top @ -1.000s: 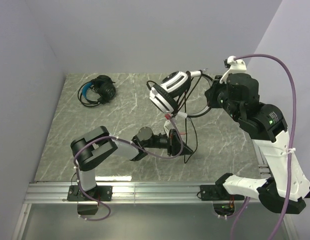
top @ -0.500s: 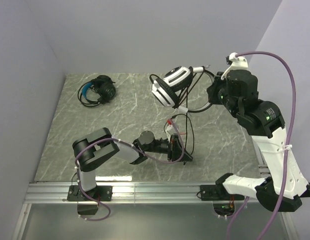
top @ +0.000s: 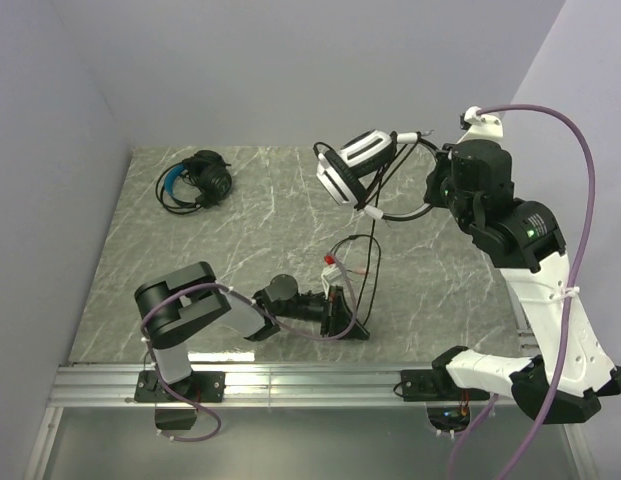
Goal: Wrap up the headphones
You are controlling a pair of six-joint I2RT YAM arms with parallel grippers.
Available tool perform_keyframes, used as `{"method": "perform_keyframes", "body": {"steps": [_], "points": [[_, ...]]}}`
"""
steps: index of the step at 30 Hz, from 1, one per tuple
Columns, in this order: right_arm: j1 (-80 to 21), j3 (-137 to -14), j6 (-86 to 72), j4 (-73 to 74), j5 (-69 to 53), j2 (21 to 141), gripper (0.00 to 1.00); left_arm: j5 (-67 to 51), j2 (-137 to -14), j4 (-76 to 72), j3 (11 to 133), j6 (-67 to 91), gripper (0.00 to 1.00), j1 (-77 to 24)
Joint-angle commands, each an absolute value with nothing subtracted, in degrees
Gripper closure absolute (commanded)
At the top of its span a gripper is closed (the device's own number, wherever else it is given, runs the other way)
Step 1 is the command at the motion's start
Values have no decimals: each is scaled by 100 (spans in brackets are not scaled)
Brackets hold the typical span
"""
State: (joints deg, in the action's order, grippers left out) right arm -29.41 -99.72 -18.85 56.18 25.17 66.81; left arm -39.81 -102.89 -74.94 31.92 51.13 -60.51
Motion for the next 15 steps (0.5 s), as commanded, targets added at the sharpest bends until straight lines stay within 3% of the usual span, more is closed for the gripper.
{"method": "perform_keyframes", "body": {"steps": [1, 15], "points": [[-2865, -9836, -2083, 4808, 2943, 6495, 100, -4087, -9748, -10529, 2998, 5247, 82, -6091], [-2786, -9044, -2136, 4728, 3603, 6495, 100, -3894, -7788, -9362, 2180, 5036, 90, -6082]]}}
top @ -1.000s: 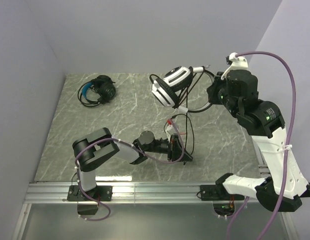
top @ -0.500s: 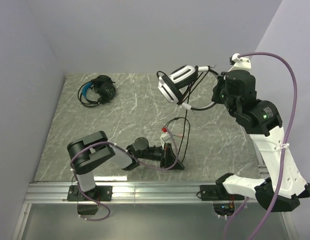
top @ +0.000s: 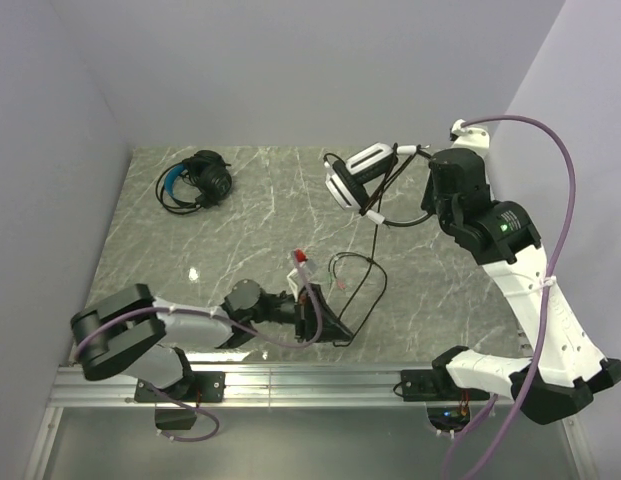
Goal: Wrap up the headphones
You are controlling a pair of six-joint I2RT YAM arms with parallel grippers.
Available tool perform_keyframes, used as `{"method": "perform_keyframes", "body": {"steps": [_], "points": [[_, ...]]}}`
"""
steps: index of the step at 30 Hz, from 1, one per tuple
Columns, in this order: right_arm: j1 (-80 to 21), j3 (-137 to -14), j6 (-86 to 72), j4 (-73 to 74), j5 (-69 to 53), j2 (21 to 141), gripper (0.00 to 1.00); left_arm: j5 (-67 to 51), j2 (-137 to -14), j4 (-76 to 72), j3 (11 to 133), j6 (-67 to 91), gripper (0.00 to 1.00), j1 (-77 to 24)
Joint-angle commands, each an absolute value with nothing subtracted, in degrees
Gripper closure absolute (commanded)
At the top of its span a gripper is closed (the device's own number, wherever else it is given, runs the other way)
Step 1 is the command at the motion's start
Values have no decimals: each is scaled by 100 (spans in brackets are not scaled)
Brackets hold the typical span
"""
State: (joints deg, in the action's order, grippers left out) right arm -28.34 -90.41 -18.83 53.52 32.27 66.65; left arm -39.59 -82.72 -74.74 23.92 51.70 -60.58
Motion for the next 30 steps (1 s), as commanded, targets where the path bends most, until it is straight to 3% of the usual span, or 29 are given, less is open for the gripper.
{"method": "perform_keyframes", "body": {"steps": [1, 6, 10, 14, 23, 30], "points": [[-2777, -8957, -2144, 4729, 3630, 6504, 100, -3876, -7657, -9282, 2136, 5010, 90, -6073], [-2795, -8518, -2153, 4676, 3709, 6565, 100, -3815, -6646, -8369, 2092, 4869, 90, -5994], [-2795, -8148, -2153, 4615, 3928, 6583, 100, -3771, -5846, -6833, 2355, 4580, 89, -5792], [-2830, -7858, -2162, 4562, 4069, 6662, 100, -3622, -5362, -3737, 3354, 3782, 88, -5722], [-3374, -7392, -2030, 4832, 4367, 6864, 100, -3533, -5667, -715, 4814, 2639, 88, -4906], [-4086, -7471, -2162, 5703, 4719, 7215, 100, -2181, -6012, 1097, 5879, 1434, 89, -4843]]}}
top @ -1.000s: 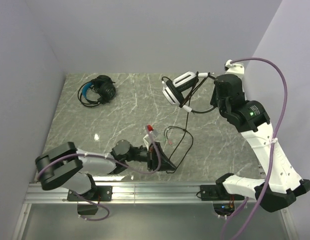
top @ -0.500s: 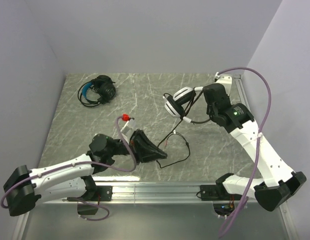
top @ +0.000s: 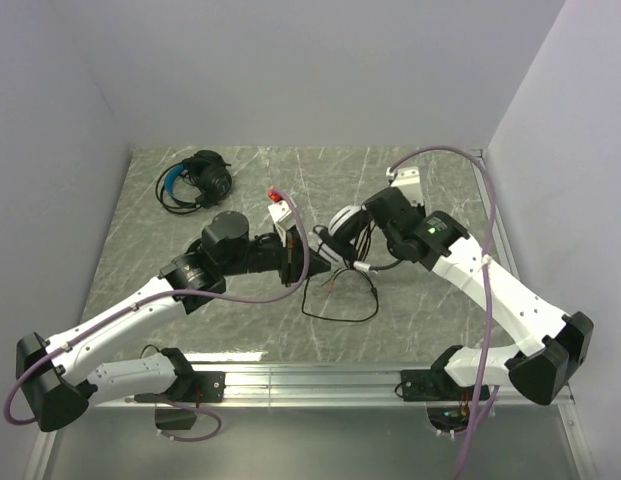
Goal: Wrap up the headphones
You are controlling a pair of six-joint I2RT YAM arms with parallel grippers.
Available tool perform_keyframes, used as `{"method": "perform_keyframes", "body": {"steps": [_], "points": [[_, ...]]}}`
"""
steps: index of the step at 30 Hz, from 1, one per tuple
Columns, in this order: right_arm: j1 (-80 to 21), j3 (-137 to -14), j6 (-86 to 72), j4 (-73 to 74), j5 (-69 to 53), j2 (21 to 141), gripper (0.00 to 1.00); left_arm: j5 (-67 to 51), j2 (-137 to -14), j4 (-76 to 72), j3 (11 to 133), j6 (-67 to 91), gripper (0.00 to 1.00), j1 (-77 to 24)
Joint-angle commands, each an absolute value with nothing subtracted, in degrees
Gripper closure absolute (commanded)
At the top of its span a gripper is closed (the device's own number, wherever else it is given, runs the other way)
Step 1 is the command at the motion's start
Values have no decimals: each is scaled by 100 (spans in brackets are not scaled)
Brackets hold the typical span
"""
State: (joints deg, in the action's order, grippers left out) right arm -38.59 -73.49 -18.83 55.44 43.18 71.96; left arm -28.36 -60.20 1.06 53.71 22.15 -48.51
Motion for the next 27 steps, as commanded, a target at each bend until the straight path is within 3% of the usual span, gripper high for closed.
{"method": "perform_keyframes", "body": {"steps": [1, 12, 15, 18, 27], "points": [[-4165, -7479, -2214, 5843, 4746, 7242, 100, -1858, -6055, 1342, 6071, 1259, 89, -4843], [-4781, -7646, -2426, 6591, 4553, 7365, 100, 77, -6433, 2136, 6495, 897, 89, -4852], [-4834, -7673, -2268, 6610, 3958, 7156, 100, 412, -6495, 2084, 6504, 800, 90, -4852], [-4860, -7541, -1960, 6294, 3307, 6874, 100, 351, -6241, 1419, 6276, 651, 90, -4852], [-5036, -7225, -1837, 6214, 2839, 6751, 100, -483, -5906, 484, 6108, 123, 88, -4746]]}}
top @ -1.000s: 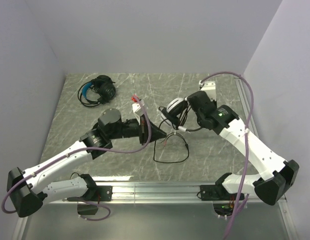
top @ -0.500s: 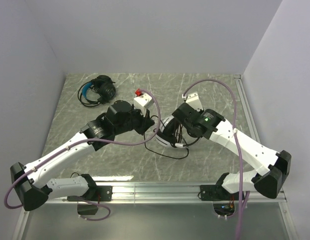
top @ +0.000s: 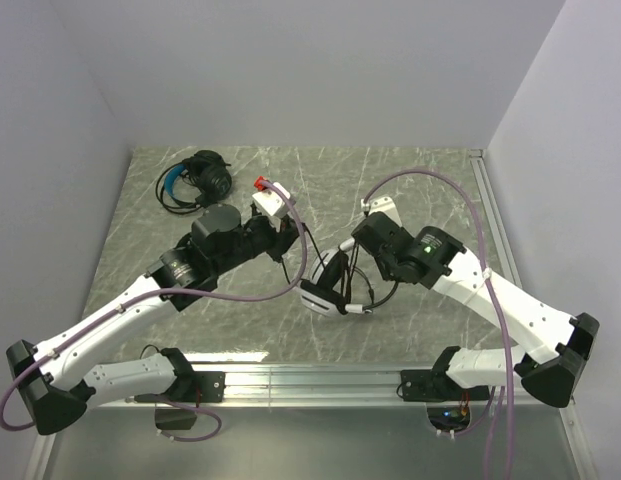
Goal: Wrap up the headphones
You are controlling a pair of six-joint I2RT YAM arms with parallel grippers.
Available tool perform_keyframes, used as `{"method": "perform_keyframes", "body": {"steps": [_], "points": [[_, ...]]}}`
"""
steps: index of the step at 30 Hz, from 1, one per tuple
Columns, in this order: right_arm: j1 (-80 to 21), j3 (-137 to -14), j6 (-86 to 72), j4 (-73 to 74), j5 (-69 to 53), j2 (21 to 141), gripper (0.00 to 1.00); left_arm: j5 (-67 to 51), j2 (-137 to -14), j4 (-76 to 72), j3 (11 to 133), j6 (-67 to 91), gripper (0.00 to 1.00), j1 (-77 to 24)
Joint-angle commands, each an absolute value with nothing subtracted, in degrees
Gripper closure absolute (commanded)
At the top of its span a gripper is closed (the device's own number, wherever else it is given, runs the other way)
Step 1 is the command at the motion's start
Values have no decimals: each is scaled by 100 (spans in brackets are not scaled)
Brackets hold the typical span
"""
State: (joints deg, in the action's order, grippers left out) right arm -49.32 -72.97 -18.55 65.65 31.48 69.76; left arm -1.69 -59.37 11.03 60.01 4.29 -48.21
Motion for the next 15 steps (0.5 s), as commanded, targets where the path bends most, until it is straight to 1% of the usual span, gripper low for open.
{"method": "perform_keyframes", "body": {"steps": [1, 5, 7, 10, 14, 15], "points": [[-5036, -7190, -1811, 6153, 2795, 6741, 100, -692, -5985, 449, 6152, 62, 88, -4703], [-5089, -7119, -1846, 6161, 2795, 6768, 100, -1335, -6100, 36, 6082, -167, 88, -4667], [-5106, -7093, -1837, 6091, 2742, 6759, 100, -1415, -6126, -219, 6021, -158, 88, -4658], [-5141, -7084, -1837, 6056, 2672, 6741, 100, -1477, -6222, -211, 6117, -167, 88, -4615], [-5194, -7049, -1749, 5898, 2286, 6548, 100, -1704, -6346, -316, 6109, -123, 89, -4351], [-5186, -7058, -1723, 5854, 2085, 6443, 100, -2053, -6372, -412, 6074, -53, 89, -4237]]}}
